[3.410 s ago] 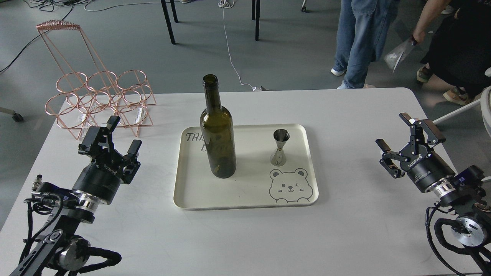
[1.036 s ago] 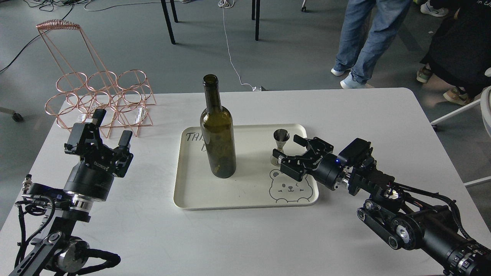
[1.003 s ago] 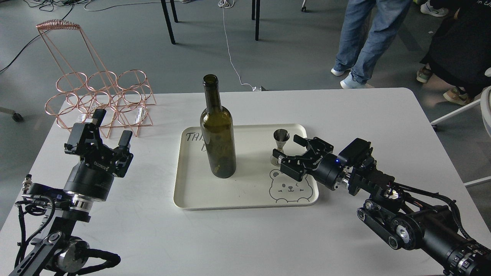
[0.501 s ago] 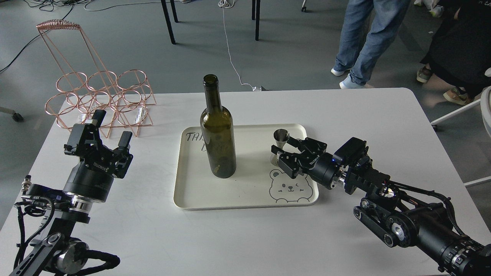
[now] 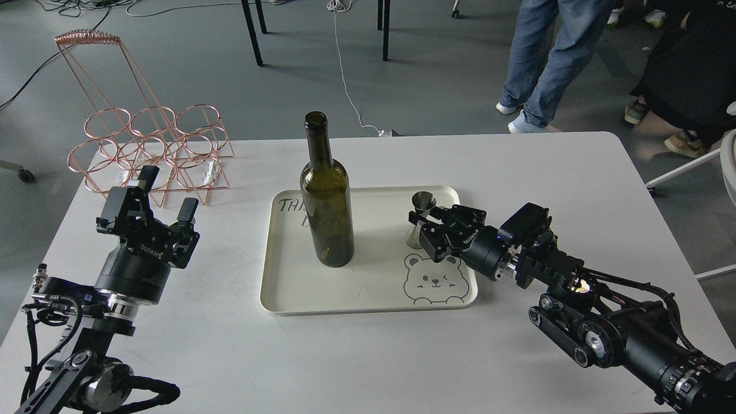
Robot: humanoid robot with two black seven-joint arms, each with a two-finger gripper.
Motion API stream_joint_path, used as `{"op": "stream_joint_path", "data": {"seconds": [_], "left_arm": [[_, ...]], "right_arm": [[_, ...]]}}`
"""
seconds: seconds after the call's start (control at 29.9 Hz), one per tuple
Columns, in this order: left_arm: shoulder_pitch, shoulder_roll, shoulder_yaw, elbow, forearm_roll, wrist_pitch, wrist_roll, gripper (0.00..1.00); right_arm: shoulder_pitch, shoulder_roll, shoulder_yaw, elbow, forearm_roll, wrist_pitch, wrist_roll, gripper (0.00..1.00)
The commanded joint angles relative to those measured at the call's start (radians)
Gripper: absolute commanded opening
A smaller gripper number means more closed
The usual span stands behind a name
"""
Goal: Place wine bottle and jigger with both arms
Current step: 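Close the right gripper around the metal jigger, then lift the jigger with the right gripper and carry it off the tray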
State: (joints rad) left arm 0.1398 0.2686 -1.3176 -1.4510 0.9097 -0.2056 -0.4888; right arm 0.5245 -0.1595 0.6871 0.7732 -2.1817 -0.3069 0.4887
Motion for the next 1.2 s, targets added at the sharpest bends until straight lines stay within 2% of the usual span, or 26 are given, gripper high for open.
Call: {"op": "stream_joint_path", "data": {"seconds": [0.0, 0.4, 0.67, 0.87, 1.17], "left_arm": [[0.000, 0.000, 0.000, 0.000, 0.000, 0.000, 0.000, 0.98], [0.000, -0.002, 0.000, -0.005, 0.000, 0.000, 0.000, 0.98], [0.000, -0.002, -0.002, -0.006, 0.000, 0.000, 0.000, 0.98], [0.000, -0.005, -0.002, -0.005, 0.000, 0.000, 0.000, 0.98], [0.000, -0.006, 0.000, -0.006, 0.000, 0.000, 0.000, 0.98]], "right_arm": [[0.002, 0.002, 0.002, -0.002, 0.000, -0.008, 0.000, 0.28], [0.022, -0.015, 0.038, 0.044, 0.000, -0.050, 0.000, 0.26], [0.002, -0.145, 0.152, 0.133, 0.000, -0.052, 0.000, 0.27], [-0.098, -0.282, 0.215, 0.208, 0.000, -0.057, 0.000, 0.28], [-0.224, -0.354, 0.287, 0.204, 0.000, -0.127, 0.000, 0.28]]}}
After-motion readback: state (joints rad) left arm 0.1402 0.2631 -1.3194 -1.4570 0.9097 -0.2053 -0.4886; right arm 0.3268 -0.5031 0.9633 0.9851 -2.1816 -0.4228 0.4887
